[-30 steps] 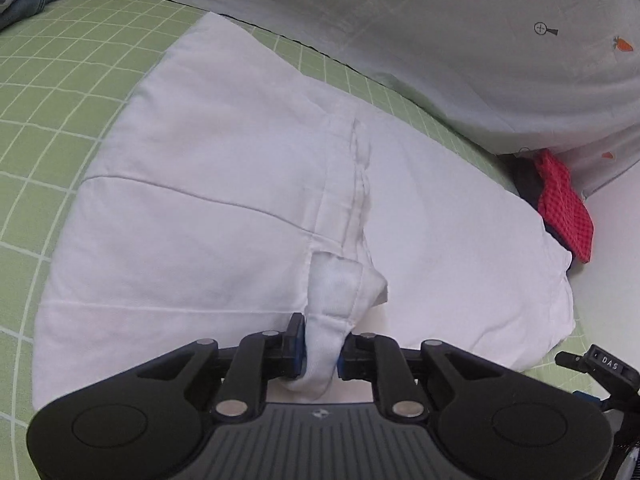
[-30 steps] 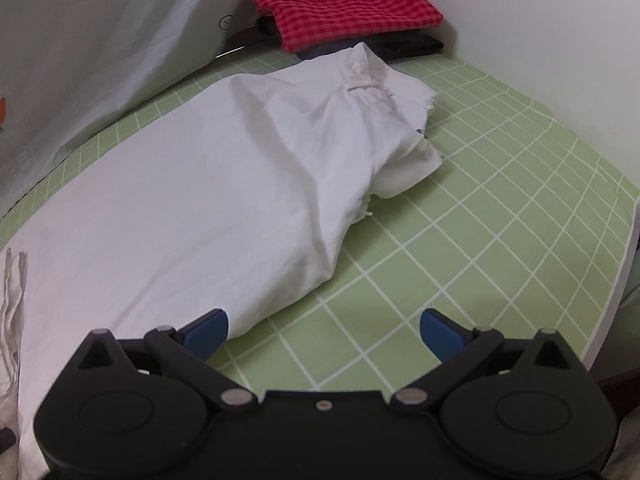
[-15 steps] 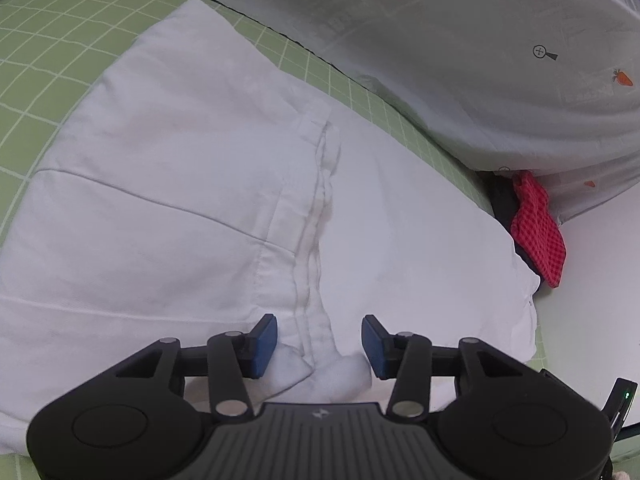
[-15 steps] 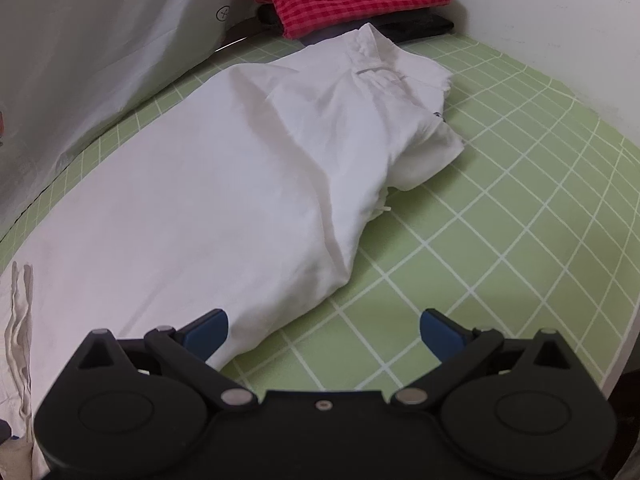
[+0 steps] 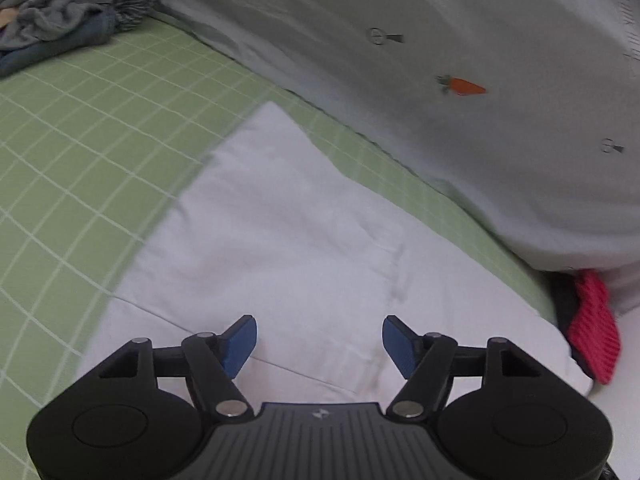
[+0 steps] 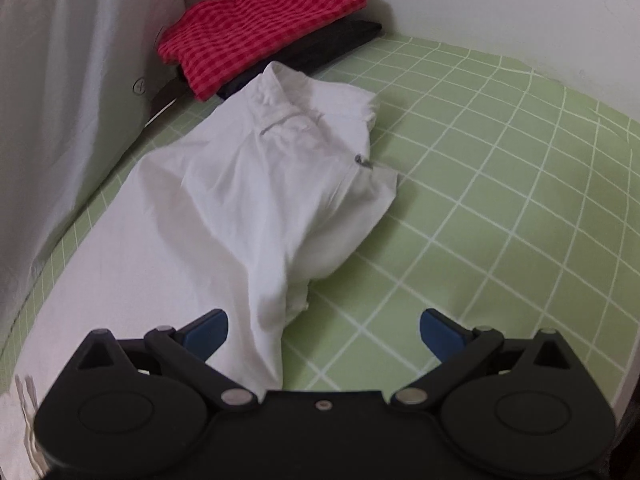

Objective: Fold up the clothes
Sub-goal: 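Grasp the white shirt collar with the right gripper and lift it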

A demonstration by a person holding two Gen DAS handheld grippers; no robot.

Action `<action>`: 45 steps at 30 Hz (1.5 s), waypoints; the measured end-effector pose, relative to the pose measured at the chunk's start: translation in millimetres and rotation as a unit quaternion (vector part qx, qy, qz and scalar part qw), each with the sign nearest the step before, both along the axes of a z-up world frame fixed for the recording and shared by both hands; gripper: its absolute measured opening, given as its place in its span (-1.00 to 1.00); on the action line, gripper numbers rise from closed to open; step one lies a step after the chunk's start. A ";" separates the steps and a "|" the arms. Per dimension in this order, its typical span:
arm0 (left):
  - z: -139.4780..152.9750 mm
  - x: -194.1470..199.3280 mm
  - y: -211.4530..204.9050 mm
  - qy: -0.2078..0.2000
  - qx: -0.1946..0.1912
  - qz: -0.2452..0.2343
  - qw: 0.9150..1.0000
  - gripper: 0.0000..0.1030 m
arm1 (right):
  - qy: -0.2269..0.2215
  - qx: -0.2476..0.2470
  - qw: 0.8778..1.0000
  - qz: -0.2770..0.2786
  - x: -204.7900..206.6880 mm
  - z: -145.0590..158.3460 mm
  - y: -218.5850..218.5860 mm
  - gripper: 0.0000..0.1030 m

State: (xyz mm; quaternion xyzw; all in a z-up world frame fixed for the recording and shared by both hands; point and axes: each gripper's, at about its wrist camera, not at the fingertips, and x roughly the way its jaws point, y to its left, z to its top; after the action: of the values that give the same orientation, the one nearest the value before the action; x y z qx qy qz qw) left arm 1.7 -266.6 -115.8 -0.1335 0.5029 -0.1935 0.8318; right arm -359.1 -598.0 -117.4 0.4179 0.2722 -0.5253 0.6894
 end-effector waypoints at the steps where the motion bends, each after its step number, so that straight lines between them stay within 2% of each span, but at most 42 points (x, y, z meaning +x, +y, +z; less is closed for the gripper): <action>1: -2.5 3.2 2.4 0.005 0.017 0.008 1.000 0.36 | -0.008 -0.002 1.000 -0.004 -0.4 -0.4 -8.9 1.00; 3: -7.4 8.7 5.6 0.013 0.041 0.020 0.999 0.36 | -0.017 -0.003 1.000 -0.007 1.0 -3.6 -27.8 1.00; 7: -14.0 10.8 2.1 0.020 0.056 0.018 0.998 0.42 | -0.021 -0.007 1.000 -0.010 11.2 -14.1 -57.9 1.00; 12: -22.5 11.0 -13.2 0.019 0.076 0.009 0.997 0.73 | 0.003 -0.028 1.000 0.010 25.3 -22.2 -87.8 1.00; 17: -26.2 13.5 -24.8 0.019 0.094 -0.004 0.995 0.88 | 0.029 -0.045 0.997 0.054 39.2 -24.1 -99.1 1.00; 21: -28.1 14.3 -32.1 0.018 0.110 -0.019 0.994 0.98 | 0.042 -0.047 0.997 0.051 44.2 -24.9 -97.5 1.00; 23: -29.3 12.7 -36.6 0.014 0.122 -0.028 0.992 1.00 | 0.033 -0.047 0.997 0.044 42.4 -23.1 -96.5 0.86; 24: -29.9 11.7 -38.1 0.012 0.126 -0.031 0.991 1.00 | 0.029 -0.049 0.997 0.053 43.1 -21.6 -95.0 0.59; 25: -30.2 10.8 -39.0 0.010 0.129 -0.032 0.991 1.00 | 0.026 -0.051 0.996 0.065 44.1 -19.8 -93.4 0.24; 27: -29.9 10.4 -38.4 0.009 0.127 -0.032 0.991 1.00 | 0.003 -0.043 0.996 0.076 43.7 -17.8 -92.2 -0.19; 28: -29.1 11.0 -37.1 0.011 0.124 -0.032 0.992 1.00 | -0.014 -0.035 0.997 0.074 41.9 -17.1 -91.9 -0.31; 31: -22.1 12.6 -27.3 0.027 0.096 -0.022 0.995 0.99 | -0.025 -0.043 0.996 0.074 41.5 -6.0 -87.6 -0.42; 33: -14.3 10.7 -17.5 0.035 0.066 -0.010 0.997 0.99 | -0.002 -0.074 0.993 0.095 51.7 9.9 -75.3 -0.43; 35: -4.9 7.0 -9.5 0.032 0.053 -0.004 0.998 0.99 | 0.018 -0.106 0.987 0.120 63.2 27.3 -60.7 -0.44; 39: 15.2 1.6 7.5 0.009 0.056 -0.005 0.998 0.99 | 0.050 -0.165 0.971 0.164 89.1 61.6 -26.7 -0.45; 45: 33.2 6.8 46.9 -0.030 0.077 -0.024 0.996 0.99 | 0.058 -0.212 0.951 0.219 137.9 93.3 33.2 -0.45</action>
State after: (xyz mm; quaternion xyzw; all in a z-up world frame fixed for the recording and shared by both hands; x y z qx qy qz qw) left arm 8.5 -219.6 -82.6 -0.0514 0.4942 -0.1777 0.8495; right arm -221.1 -564.8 -24.1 0.1612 0.2791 -0.4307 0.8430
